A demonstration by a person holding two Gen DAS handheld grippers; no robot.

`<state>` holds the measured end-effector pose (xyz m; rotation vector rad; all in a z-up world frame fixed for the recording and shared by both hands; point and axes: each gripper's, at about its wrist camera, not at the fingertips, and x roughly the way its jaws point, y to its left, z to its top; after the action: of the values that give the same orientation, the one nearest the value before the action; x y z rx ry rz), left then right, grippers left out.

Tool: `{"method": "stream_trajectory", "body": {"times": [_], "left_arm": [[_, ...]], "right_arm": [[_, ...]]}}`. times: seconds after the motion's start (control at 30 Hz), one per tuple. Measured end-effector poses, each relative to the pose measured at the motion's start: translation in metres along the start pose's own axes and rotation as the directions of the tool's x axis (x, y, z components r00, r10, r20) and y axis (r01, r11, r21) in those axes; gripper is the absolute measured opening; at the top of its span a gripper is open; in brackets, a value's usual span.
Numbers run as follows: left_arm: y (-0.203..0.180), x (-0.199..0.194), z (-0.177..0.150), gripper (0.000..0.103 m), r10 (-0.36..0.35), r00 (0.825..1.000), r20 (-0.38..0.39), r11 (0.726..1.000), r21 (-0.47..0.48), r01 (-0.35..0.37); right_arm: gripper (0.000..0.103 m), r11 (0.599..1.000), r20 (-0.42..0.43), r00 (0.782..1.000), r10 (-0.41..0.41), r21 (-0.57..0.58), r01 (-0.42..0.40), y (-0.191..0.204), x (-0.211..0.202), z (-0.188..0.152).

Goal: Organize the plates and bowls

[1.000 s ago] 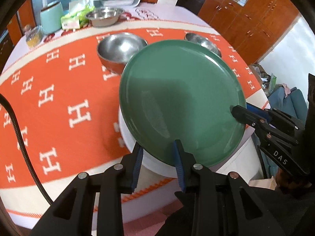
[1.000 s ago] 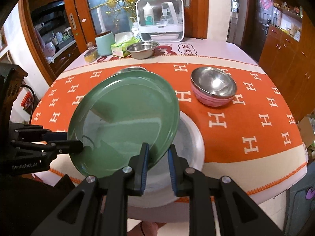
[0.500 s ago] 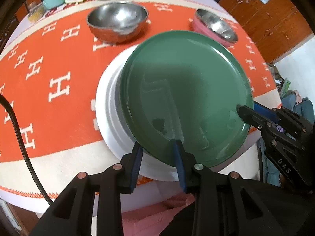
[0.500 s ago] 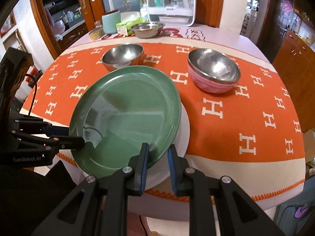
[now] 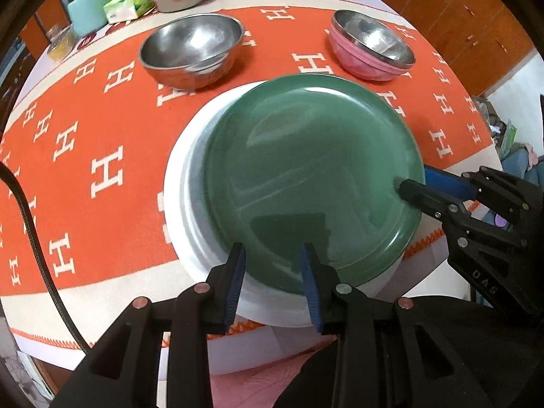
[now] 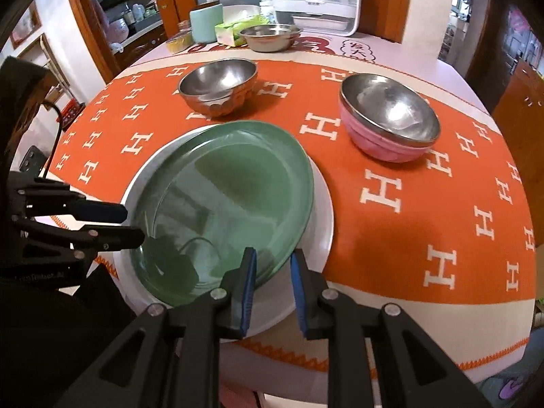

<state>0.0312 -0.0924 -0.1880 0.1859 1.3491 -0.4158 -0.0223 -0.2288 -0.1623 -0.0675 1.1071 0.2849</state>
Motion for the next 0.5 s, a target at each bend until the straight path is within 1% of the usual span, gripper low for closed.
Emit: {"method": "stream_trajectory", "body": {"times": [0.27, 0.5], "left_arm": [[-0.0059, -0.0007, 0.0017, 0.031, 0.005, 1.000, -0.002, 1.000, 0.005, -0.005], [-0.0103, -0.0081, -0.0018, 0.033, 0.002, 1.000, 0.027, 1.000, 0.010, -0.002]], "right_arm": [[0.023, 1.000, -0.018, 1.000, 0.011, -0.014, -0.011, -0.0014, 0.0025, -0.0006], [0.024, 0.999, -0.007, 1.000, 0.026, -0.026, -0.027, 0.0017, -0.0045, -0.0057]]}}
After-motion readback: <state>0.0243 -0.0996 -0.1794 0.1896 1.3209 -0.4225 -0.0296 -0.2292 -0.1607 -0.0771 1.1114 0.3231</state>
